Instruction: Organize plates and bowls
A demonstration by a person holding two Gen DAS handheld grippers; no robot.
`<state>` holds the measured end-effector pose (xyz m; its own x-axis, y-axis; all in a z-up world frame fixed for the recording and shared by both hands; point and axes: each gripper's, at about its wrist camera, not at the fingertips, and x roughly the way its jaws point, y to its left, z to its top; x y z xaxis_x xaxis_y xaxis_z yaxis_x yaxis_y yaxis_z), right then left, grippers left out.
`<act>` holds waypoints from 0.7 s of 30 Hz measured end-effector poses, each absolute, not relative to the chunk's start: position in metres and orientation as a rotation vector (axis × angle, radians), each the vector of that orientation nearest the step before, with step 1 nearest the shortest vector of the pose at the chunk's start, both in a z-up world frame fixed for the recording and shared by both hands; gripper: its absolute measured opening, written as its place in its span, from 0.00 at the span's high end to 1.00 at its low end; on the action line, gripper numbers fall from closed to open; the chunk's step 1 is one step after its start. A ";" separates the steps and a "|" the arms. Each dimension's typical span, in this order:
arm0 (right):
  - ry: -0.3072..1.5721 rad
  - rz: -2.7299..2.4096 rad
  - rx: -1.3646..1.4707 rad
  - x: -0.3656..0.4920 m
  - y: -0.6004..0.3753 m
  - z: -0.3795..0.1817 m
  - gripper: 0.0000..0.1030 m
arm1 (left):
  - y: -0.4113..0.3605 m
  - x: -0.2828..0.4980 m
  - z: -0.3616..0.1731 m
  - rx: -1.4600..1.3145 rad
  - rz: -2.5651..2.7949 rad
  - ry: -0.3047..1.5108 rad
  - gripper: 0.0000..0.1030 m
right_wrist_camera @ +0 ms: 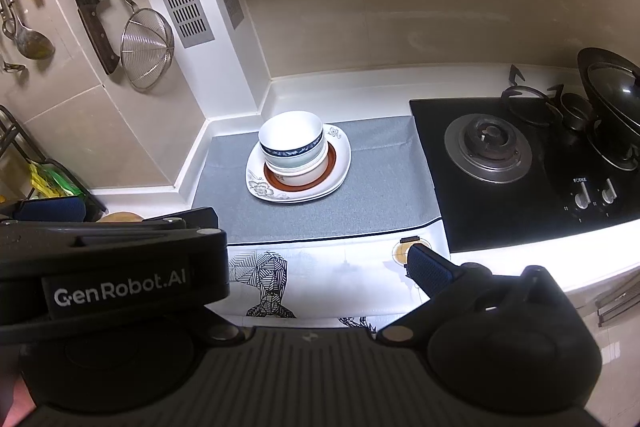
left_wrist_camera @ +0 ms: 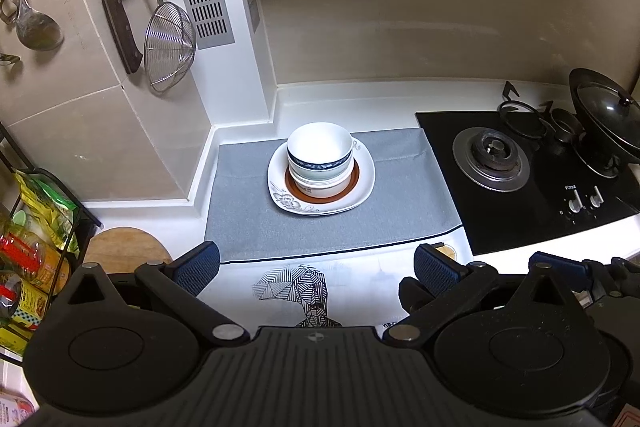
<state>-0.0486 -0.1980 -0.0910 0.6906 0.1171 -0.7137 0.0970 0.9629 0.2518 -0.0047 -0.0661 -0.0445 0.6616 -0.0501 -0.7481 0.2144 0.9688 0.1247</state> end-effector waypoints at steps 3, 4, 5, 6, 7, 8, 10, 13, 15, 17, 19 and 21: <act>0.804 0.007 0.280 -0.050 -0.198 -0.091 0.01 | -0.066 -0.005 -0.044 0.212 -0.156 0.830 0.00; 0.805 0.007 0.280 -0.050 -0.199 -0.091 0.01 | -0.066 -0.005 -0.044 0.212 -0.158 0.831 0.00; 0.806 0.007 0.279 -0.050 -0.199 -0.091 0.01 | -0.066 -0.005 -0.045 0.213 -0.158 0.831 0.00; 0.806 0.007 0.279 -0.050 -0.199 -0.091 0.01 | -0.066 -0.004 -0.045 0.213 -0.159 0.831 0.00; 0.806 0.007 0.279 -0.050 -0.199 -0.091 0.01 | -0.066 -0.004 -0.045 0.212 -0.159 0.832 0.00; 0.807 0.007 0.278 -0.050 -0.199 -0.091 0.01 | -0.066 -0.005 -0.045 0.211 -0.158 0.833 0.00; 0.808 0.007 0.278 -0.050 -0.200 -0.091 0.01 | -0.065 -0.003 -0.045 0.210 -0.160 0.833 0.00; 0.811 0.008 0.276 -0.047 -0.199 -0.092 0.01 | -0.065 -0.002 -0.046 0.209 -0.159 0.836 0.00; 0.816 0.012 0.273 -0.045 -0.200 -0.093 0.01 | -0.064 0.000 -0.048 0.208 -0.158 0.841 0.00; 0.823 0.014 0.269 -0.042 -0.199 -0.094 0.01 | -0.063 0.001 -0.050 0.207 -0.158 0.846 0.00; 0.830 0.017 0.268 -0.038 -0.198 -0.095 0.01 | -0.061 0.004 -0.051 0.207 -0.156 0.853 0.00; 0.835 0.020 0.265 -0.034 -0.196 -0.097 0.01 | -0.059 0.008 -0.053 0.204 -0.154 0.858 0.00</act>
